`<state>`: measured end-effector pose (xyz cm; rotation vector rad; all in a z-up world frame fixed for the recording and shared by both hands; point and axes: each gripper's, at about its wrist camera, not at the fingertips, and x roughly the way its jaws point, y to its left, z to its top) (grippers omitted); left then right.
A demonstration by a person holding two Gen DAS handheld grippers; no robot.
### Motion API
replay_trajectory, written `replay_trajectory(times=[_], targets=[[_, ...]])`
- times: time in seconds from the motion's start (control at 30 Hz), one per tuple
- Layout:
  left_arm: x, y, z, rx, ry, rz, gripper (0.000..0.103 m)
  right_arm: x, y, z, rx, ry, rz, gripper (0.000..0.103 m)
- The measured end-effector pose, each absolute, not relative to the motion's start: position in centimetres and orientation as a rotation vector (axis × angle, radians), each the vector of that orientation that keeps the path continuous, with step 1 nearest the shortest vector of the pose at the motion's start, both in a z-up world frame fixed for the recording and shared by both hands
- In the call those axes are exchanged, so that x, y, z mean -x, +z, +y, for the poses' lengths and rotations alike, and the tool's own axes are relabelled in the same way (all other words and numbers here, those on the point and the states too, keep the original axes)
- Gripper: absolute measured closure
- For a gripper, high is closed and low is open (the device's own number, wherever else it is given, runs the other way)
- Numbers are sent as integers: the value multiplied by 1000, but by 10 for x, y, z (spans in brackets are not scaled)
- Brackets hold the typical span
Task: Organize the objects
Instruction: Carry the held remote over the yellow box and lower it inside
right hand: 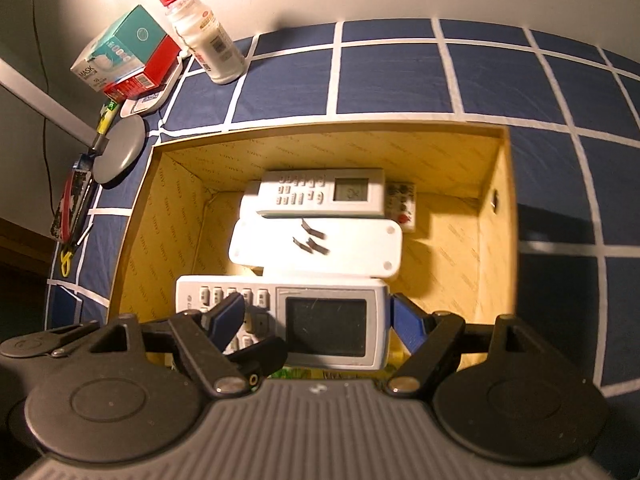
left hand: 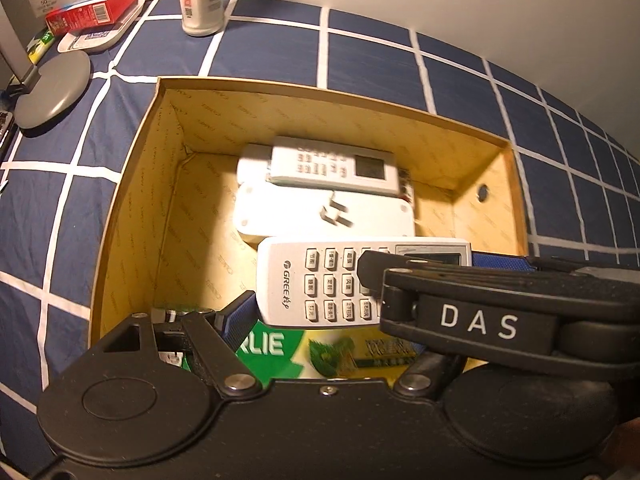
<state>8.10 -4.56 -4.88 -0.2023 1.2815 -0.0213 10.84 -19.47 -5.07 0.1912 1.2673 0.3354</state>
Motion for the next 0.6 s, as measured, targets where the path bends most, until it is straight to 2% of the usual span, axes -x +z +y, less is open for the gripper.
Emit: replay_trajectory(times=[0.6], targets=[[-163,-82,-33,164,-67,1295,30,-191,-85,-184,-211,306,1276,25]])
